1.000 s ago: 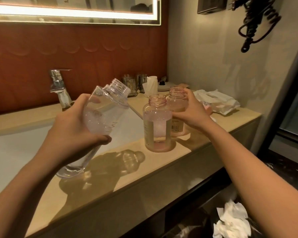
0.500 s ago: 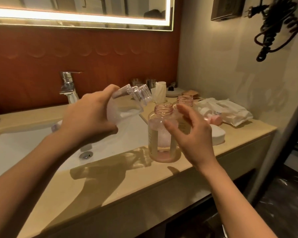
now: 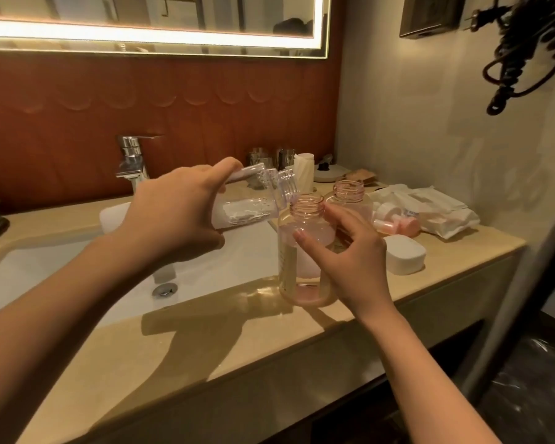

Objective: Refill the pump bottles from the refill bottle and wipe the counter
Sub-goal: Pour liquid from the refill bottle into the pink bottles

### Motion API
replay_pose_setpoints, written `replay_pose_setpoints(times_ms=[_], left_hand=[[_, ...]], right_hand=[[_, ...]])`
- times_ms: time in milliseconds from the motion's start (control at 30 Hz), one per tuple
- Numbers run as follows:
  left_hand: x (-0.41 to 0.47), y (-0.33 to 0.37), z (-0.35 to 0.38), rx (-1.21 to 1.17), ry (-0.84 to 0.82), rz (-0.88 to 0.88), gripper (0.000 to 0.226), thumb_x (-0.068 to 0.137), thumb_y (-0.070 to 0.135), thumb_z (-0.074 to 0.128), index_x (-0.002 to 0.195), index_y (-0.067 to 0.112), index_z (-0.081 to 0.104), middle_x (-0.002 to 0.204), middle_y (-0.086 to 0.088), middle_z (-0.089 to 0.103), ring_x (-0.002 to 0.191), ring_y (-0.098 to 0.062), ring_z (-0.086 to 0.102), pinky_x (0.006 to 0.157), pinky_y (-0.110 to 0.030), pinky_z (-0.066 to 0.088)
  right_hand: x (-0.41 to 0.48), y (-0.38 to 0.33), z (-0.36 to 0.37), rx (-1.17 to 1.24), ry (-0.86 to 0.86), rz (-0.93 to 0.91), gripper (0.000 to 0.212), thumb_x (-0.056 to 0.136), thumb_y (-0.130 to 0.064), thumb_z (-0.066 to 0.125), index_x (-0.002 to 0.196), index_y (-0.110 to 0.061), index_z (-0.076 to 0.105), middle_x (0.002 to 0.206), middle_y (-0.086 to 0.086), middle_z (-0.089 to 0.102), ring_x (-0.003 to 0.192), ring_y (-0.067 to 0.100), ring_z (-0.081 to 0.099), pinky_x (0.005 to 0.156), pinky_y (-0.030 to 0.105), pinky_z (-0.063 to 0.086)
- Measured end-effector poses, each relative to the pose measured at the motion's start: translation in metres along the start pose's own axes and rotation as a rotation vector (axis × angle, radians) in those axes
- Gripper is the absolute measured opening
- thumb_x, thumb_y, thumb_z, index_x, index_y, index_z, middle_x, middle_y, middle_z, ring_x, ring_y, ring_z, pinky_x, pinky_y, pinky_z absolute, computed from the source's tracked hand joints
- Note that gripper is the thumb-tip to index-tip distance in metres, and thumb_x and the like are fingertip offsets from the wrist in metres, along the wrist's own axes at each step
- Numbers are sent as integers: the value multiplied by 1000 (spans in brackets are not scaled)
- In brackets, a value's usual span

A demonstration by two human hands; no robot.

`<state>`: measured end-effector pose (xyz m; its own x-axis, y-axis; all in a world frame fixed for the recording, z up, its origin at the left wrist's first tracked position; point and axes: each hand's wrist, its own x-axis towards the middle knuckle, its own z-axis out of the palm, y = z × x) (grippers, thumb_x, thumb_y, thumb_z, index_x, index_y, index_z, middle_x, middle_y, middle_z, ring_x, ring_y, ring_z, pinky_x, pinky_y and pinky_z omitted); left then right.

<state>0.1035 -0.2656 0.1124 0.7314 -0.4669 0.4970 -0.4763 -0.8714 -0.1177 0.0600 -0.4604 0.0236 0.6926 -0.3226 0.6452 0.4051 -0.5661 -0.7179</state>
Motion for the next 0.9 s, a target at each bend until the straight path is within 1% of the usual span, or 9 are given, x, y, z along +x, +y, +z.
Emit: replay_pose_setpoints(times_ms=[67, 100, 200, 333, 400, 467, 600, 800, 900], left_hand=[[1, 0, -3, 24, -6, 13, 77, 67, 26, 75, 129, 35, 31, 113, 11, 59, 97, -18, 55, 58, -29, 42], [2, 1, -4, 36, -15, 18, 77, 68, 26, 75, 130, 35, 30, 114, 10, 59, 97, -19, 55, 58, -29, 42], [5, 3, -10, 81, -37, 18, 77, 69, 26, 75, 132, 33, 30, 116, 9, 59, 95, -18, 53, 52, -25, 31], [7, 4, -14, 106, -54, 24, 77, 69, 25, 76, 131, 31, 31, 114, 6, 61, 91, -19, 52, 51, -25, 30], [9, 4, -16, 133, -57, 28, 76, 69, 27, 77, 130, 30, 32, 109, 3, 61, 85, -18, 49, 50, -25, 30], [10, 5, -17, 167, -59, 34, 76, 69, 27, 78, 129, 29, 33, 106, 1, 61, 81, -17, 48, 50, -24, 31], [13, 5, -19, 196, -65, 50, 79, 69, 27, 78, 133, 28, 31, 106, -1, 63, 82, -20, 55, 45, -21, 28], [16, 3, -17, 214, -67, 66, 81, 69, 29, 79, 133, 29, 28, 106, -1, 64, 87, -22, 60, 45, -21, 29], [17, 2, -18, 218, -66, 73, 81, 69, 29, 79, 132, 28, 28, 106, -2, 64, 87, -23, 60, 47, -22, 32]], right_hand=[[1, 0, 0, 15, -5, 8, 61, 72, -41, 73, 127, -22, 54, 116, -14, 55, 110, 2, 52, 90, 15, 44], [1, 1, 0, 22, -5, 12, 62, 72, -41, 74, 127, -22, 55, 116, -13, 56, 109, 1, 52, 88, 13, 44], [2, 1, -1, 29, 0, 11, 62, 71, -41, 75, 125, -20, 57, 113, -14, 57, 107, 0, 53, 86, 9, 44], [2, 2, -2, 35, 3, 12, 62, 70, -41, 75, 125, -20, 57, 112, -16, 56, 107, -1, 52, 83, 7, 45], [2, 2, -1, 42, 2, 14, 62, 70, -42, 75, 125, -21, 56, 111, -18, 55, 106, -2, 52, 82, 6, 44], [2, 2, -1, 45, 3, 13, 61, 70, -42, 75, 124, -22, 56, 111, -18, 56, 105, -1, 52, 83, 8, 45], [3, 3, -1, 49, 3, 10, 61, 69, -43, 75, 124, -25, 56, 109, -18, 56, 104, -2, 53, 83, 11, 45], [4, 5, -2, 39, -1, 2, 60, 69, -45, 74, 123, -26, 55, 107, -20, 55, 99, -10, 50, 78, 5, 44], [4, 5, -2, 46, -7, 0, 58, 67, -48, 73, 119, -33, 50, 104, -24, 53, 98, -13, 49, 77, 4, 43]])
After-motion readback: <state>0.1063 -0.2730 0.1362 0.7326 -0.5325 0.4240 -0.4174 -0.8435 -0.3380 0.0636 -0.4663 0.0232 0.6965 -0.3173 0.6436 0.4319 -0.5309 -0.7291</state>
